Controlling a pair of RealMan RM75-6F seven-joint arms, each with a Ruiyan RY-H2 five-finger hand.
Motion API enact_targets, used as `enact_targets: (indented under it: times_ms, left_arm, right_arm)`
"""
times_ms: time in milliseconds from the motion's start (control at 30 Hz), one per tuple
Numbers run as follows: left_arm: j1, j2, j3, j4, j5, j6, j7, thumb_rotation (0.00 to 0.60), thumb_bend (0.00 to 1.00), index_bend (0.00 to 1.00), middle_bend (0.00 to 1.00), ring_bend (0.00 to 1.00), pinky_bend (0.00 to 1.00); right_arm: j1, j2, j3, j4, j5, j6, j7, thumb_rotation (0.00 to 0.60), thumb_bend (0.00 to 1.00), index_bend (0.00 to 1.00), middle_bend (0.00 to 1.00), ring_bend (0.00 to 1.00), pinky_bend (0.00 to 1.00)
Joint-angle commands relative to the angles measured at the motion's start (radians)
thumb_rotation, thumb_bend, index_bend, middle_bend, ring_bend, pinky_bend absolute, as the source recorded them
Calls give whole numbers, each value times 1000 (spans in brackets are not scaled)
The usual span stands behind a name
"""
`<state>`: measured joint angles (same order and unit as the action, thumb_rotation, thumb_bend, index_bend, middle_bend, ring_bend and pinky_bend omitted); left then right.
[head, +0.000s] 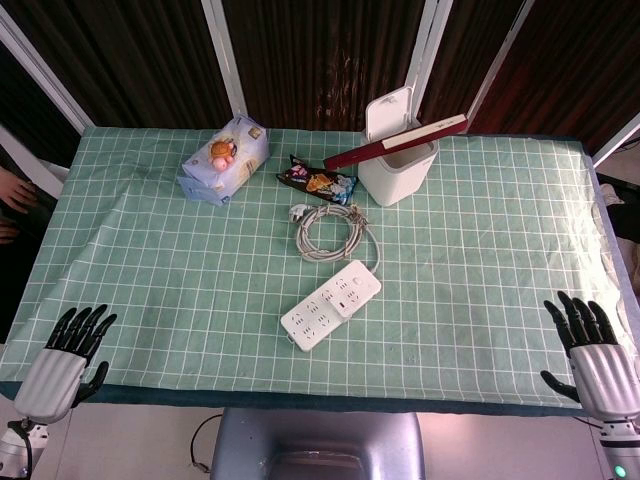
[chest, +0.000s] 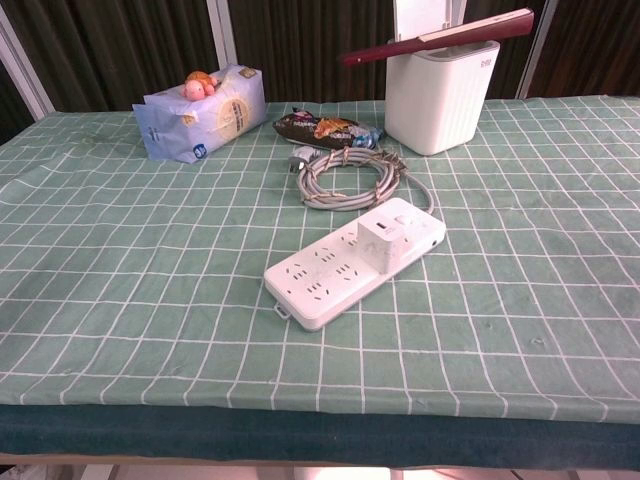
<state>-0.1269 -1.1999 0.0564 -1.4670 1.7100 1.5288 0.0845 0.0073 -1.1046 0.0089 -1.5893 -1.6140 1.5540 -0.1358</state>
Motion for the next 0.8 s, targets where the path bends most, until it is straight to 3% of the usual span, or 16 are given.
enact_targets:
  times_ms: [33, 200, 333, 433, 633, 800]
  left_arm:
    - [-3, -3, 7, 1, 13, -3, -2, 600, 468, 0, 0, 0, 16]
    - [-36, -18, 40, 19, 86, -36, -36, 600, 461, 0, 0, 0, 15]
    - [-118, -59, 84, 50, 180, -105, -194, 600, 463, 0, 0, 0, 16]
    - [-192, -92, 83, 43, 194, -189, -282, 600, 503, 0, 0, 0, 17]
    - [-265, -211, 27, 38, 184, -247, -240, 600, 734, 0, 0, 0, 20]
    - [-308, -294, -1, 31, 137, -343, -136, 600, 782, 0, 0, 0, 29]
  right_arm:
    - [1, 1, -3, 1, -4, -2, 0, 600, 113, 0, 0, 0, 6]
    - [7, -1, -5, 1, -16, -7, -5, 600, 112, 0, 0, 0, 6]
    - [34, -27, -14, 18, -58, -33, -42, 600, 112, 0, 0, 0, 5]
    - [76, -57, -22, 37, -102, -83, -81, 600, 112, 0, 0, 0, 5]
    - [194, -125, -9, 53, -173, -209, -147, 600, 108, 0, 0, 0, 14]
    - [288, -179, 19, 39, -178, -319, -199, 600, 106, 0, 0, 0, 23]
